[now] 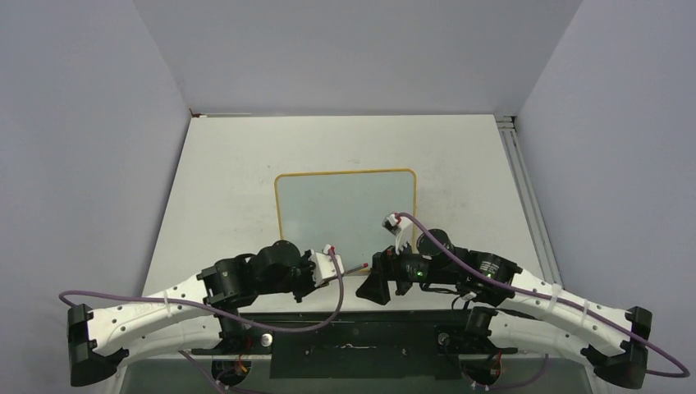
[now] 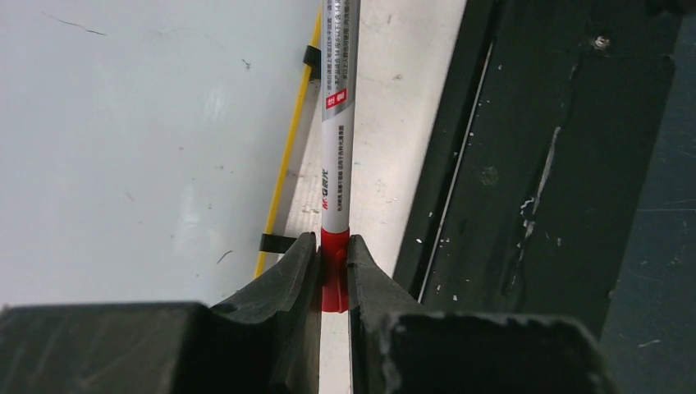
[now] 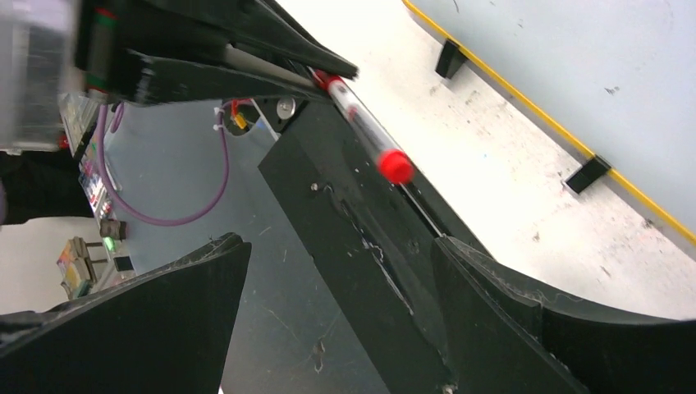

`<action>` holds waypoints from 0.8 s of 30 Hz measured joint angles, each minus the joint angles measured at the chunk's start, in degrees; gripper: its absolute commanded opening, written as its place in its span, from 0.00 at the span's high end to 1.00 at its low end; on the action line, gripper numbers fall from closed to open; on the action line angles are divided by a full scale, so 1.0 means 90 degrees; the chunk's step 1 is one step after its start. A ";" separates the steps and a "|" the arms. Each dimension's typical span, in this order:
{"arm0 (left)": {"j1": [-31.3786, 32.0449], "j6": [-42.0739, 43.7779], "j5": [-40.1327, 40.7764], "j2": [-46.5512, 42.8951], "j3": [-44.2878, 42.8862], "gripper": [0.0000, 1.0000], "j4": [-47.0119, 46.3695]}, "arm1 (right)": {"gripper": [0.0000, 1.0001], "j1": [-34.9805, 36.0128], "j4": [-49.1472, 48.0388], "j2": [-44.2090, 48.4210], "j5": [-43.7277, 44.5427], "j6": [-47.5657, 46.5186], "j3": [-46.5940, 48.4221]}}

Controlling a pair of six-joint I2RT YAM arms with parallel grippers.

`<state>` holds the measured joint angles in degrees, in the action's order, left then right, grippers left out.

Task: Write a sentence on the whiteboard
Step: Open the whiteboard marker at the center of the board.

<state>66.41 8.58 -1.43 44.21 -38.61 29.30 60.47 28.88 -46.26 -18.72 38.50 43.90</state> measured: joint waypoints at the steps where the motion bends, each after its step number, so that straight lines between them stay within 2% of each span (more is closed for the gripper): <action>1: -0.0053 -0.0010 -0.0121 0.0075 0.0000 1.00 0.0000 | 0.19 0.0095 -0.0073 -0.0007 0.0078 0.0019 -0.0005; 8: -0.0262 -0.0078 -0.0748 0.0209 -0.0002 1.00 0.0000 | 0.23 0.0687 -0.0544 -0.0182 0.0816 0.0138 -0.0068; 15: -0.0265 -0.0095 -0.1081 0.0270 -0.0010 1.00 0.0000 | 0.38 0.0721 -0.1134 -0.0442 0.1095 0.0221 -0.0328; 24: -0.0267 -0.0095 -0.1270 0.0369 -0.0039 1.00 -0.0002 | 0.58 0.0721 -0.1831 -0.0515 0.0993 0.0369 -0.0775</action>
<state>64.01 7.73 -12.86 47.53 -38.96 29.28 66.96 12.40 -50.89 -9.78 41.82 36.93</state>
